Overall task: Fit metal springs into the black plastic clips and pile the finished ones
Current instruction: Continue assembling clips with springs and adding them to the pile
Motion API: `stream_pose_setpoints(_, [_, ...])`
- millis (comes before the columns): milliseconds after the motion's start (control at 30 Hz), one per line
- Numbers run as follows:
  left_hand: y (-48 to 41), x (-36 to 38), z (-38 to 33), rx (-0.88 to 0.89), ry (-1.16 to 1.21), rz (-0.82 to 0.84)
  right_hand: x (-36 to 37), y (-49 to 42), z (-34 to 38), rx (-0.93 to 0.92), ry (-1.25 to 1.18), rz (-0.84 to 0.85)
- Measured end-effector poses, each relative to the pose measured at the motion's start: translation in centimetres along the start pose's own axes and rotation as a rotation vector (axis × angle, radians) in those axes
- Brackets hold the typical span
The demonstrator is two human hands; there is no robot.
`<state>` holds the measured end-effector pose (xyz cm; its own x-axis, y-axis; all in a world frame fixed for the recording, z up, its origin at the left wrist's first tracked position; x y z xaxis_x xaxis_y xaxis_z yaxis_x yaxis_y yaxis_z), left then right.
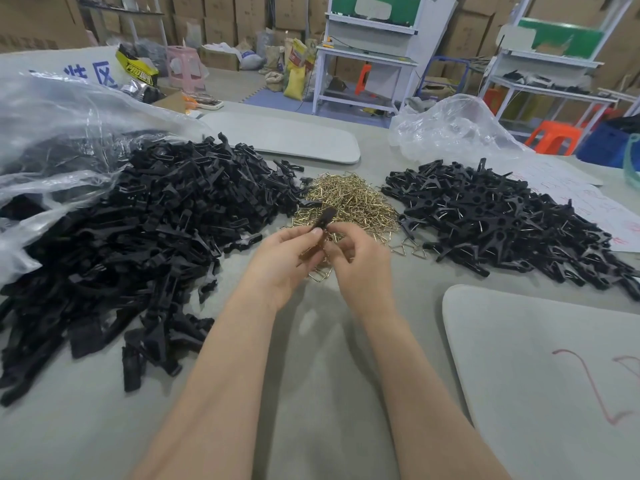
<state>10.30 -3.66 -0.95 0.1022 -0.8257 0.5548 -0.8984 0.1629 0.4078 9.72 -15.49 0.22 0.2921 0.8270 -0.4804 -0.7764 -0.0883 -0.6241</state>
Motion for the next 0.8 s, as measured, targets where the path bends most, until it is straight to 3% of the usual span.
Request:
stream_pose_setpoints(100, [-0.1, -0.4, -0.3, 0.000, 0.093, -0.015, 0.4, 0.1, 0.4, -0.063, 0.033, 0.041])
stream_pose_setpoints(233, [-0.1, -0.3, -0.1, 0.018, 0.044, -0.018, 0.5, 0.3, -0.4, 0.048, -0.006, 0.026])
stream_pose_setpoints(400, [-0.3, -0.7, -0.4, 0.270, -0.601, -0.324, -1.1, -0.2, -1.0, 0.098, 0.076, -0.108])
stream_pose_setpoints(533, [0.0, -0.4, -0.6, 0.447, -0.914, -0.432, -1.9, -0.2, -2.3, 0.384, -0.305, -0.175])
stream_pose_setpoints(667, [0.4, -0.2, -0.6, 0.546, -0.979, -0.396, -3.0, -0.4, -2.8, 0.505, -0.542, -0.201])
stream_pose_setpoints(800, [0.8, 0.6, -0.6, 0.611, -1.006, -0.272, -3.2, -0.3, -3.1, 0.540, -0.442, -0.082])
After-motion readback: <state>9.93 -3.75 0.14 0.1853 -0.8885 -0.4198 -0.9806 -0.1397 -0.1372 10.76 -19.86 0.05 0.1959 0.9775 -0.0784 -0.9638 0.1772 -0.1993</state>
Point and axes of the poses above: each hand's wrist, its own y-axis away from the middle knuckle, its own x-axis out of the palm, z = x × y, the point moved 4 cm from there along -y, towards the middle knuckle, and after that the axes turned 14 degrees about -x, right-handed, at the moved point
